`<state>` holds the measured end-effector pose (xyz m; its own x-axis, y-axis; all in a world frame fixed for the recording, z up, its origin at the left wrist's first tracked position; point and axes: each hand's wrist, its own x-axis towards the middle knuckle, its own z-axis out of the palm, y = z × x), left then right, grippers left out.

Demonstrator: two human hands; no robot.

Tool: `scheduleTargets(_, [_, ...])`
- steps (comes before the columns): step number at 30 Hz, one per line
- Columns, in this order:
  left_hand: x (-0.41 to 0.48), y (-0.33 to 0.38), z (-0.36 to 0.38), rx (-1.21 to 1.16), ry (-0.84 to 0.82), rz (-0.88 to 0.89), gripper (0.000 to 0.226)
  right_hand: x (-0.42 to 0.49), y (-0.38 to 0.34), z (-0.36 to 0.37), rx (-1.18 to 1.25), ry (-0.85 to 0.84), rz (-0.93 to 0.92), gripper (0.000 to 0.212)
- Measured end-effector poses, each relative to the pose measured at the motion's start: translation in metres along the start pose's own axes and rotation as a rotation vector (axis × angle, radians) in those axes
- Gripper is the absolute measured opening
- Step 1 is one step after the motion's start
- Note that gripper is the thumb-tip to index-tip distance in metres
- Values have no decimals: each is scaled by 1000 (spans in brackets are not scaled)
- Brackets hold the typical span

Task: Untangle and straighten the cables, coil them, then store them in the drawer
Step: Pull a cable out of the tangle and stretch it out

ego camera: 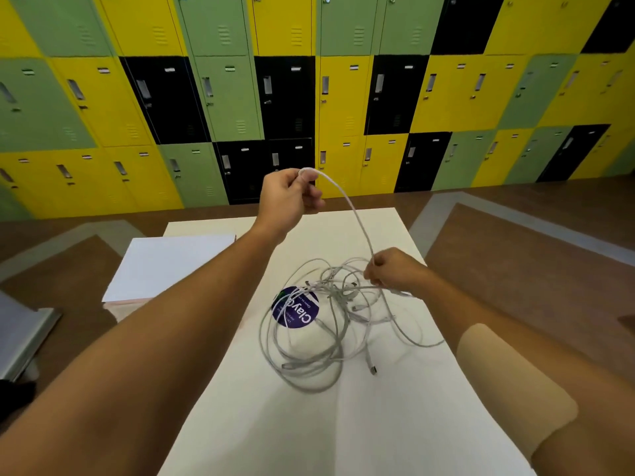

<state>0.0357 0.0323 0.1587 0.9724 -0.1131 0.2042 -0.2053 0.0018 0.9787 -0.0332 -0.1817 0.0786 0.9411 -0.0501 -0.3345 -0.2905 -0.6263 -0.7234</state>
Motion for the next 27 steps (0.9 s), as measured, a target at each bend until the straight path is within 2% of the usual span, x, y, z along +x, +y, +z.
scheduleTargets(3, [-10, -21, 2, 148, -73, -84, 33, -3, 4, 1, 80, 4, 118, 25])
scheduleTargets(6, [-30, -47, 9, 332, -235, -127, 35, 2, -13, -6, 223, 148, 42, 29])
scheduleTargets(9, [-48, -61, 25, 367, -364, -137, 16, 2, -41, -15, 355, 172, -84, 29])
scheduleTargets(12, [-55, -64, 41, 316, -340, -150, 26, -6, -65, -20, 309, 138, -190, 28])
scheduleTargets(16, [-47, -66, 46, 398, -231, -151, 29, -8, -71, -23, 357, 175, -253, 27])
scheduleTargets(19, [-43, -65, 37, 471, -264, -166, 31, -1, -62, -29, 423, 339, -219, 26])
scheduleTargets(23, [-45, -79, 12, 651, -390, -229, 33, 5, -51, -52, 669, 580, -106, 30])
scheduleTargets(27, [-49, -91, 0, 830, -480, -319, 28, 7, -54, -62, 790, 742, -185, 27])
